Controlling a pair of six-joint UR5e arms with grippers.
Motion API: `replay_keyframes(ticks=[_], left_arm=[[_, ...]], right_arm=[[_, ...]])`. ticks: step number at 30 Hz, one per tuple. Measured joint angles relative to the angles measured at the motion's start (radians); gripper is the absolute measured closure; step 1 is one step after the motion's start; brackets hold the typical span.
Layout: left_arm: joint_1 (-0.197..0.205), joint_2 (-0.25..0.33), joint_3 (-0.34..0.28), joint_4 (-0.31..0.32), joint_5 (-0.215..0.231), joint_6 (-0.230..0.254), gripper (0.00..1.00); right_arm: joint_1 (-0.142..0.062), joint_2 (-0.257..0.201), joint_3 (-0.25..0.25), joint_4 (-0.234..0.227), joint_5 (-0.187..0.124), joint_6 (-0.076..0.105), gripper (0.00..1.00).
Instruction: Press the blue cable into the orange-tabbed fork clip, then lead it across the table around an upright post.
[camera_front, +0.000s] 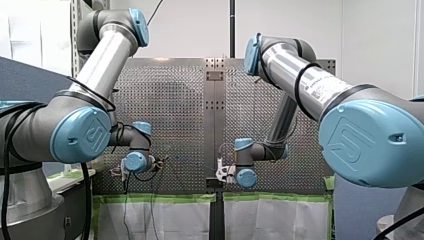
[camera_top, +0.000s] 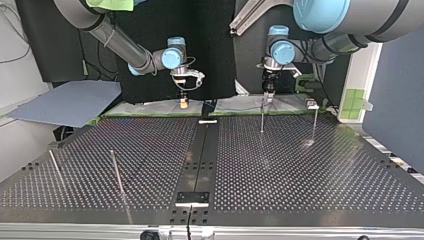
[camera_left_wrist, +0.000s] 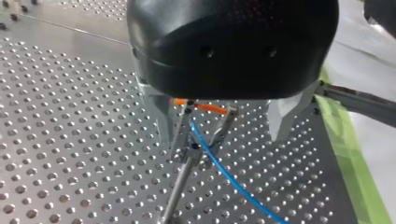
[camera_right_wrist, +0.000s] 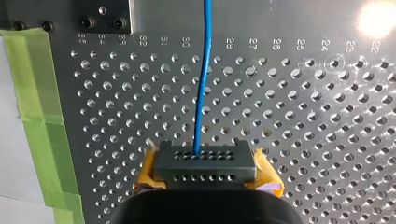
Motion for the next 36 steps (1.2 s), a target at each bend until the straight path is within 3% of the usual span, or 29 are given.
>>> replay_keyframes(ticks=[19,36], left_arm=[[-0.002,0.0,0.0,-0.002,-0.004,-0.007,0.0],[-0.002,0.0,0.001,0.009,0.003,0.021,0.0]], right_arm=[[-0.004,0.002,0.0,0.003,-0.002,0.001,1.0],[-0.005,0.003,-0.001,-0.001,0.0,0.0,1.0]])
